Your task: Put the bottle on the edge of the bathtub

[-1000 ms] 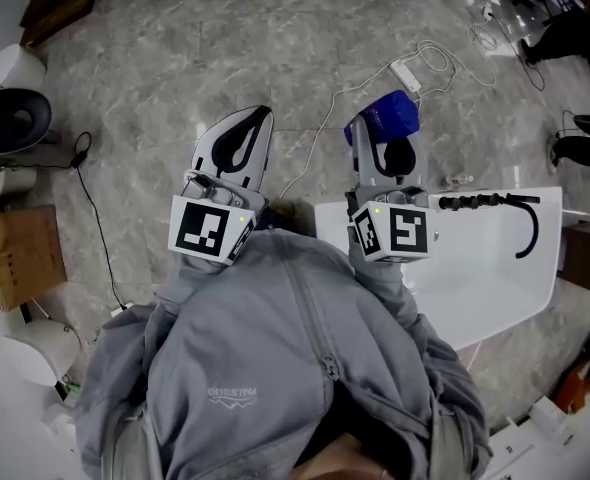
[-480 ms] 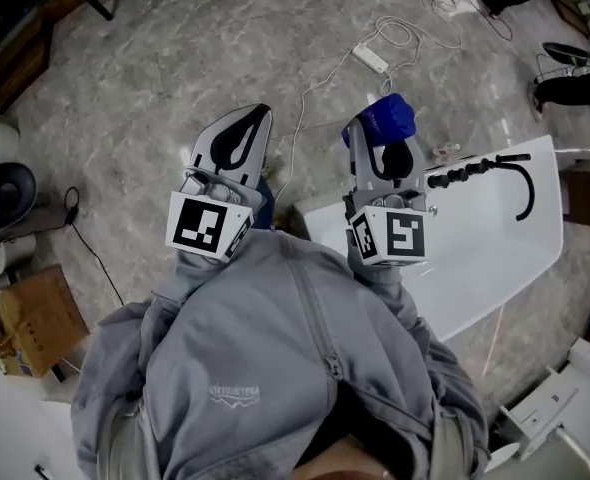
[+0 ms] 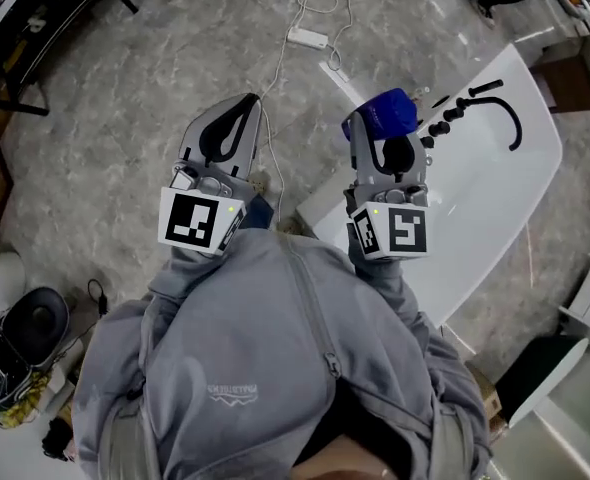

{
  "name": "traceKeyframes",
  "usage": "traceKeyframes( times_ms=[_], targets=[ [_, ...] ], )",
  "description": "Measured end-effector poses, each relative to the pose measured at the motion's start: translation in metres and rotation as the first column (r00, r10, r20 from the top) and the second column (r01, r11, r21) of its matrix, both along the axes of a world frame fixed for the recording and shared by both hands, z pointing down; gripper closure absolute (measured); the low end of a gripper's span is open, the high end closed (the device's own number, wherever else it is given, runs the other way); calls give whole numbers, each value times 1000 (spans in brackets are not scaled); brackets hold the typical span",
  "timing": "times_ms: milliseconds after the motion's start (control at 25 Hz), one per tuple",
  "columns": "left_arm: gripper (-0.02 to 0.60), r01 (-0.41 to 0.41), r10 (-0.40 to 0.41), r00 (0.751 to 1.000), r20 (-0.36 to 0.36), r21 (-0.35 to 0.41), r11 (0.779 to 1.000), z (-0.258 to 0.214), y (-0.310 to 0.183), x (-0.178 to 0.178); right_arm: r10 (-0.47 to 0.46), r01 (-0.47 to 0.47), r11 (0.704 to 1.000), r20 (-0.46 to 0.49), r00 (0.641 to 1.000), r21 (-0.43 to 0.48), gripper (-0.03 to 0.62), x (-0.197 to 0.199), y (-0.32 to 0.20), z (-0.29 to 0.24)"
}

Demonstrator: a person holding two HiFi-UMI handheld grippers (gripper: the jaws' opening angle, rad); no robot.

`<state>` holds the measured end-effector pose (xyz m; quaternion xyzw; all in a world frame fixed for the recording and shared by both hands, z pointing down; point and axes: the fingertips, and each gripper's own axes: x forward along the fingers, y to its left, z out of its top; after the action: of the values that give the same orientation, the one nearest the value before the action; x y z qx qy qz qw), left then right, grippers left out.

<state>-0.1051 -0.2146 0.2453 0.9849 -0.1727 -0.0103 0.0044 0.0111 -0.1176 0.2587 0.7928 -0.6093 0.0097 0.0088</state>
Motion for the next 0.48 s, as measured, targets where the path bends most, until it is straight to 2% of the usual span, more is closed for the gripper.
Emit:
traceKeyframes(
  times_ms=[120, 200, 320, 480],
  targets=[
    [571, -103, 103, 995, 7, 15, 995, -4, -15, 31, 100, -100, 995, 1, 995, -2, 431, 20, -5, -2],
    [571, -190, 190, 982, 22, 12, 982, -1, -16, 50, 173, -173, 985, 1, 985, -3, 431, 30, -2, -2],
    [571, -305, 305, 952, 25, 3, 952, 2, -13, 74, 280, -280, 960, 0, 960, 0, 431, 41, 8, -1],
    [571, -418, 419, 908, 29, -11, 908, 7, -6, 101, 405, -405, 914, 2, 914, 0, 431, 58, 26, -1]
  ],
)
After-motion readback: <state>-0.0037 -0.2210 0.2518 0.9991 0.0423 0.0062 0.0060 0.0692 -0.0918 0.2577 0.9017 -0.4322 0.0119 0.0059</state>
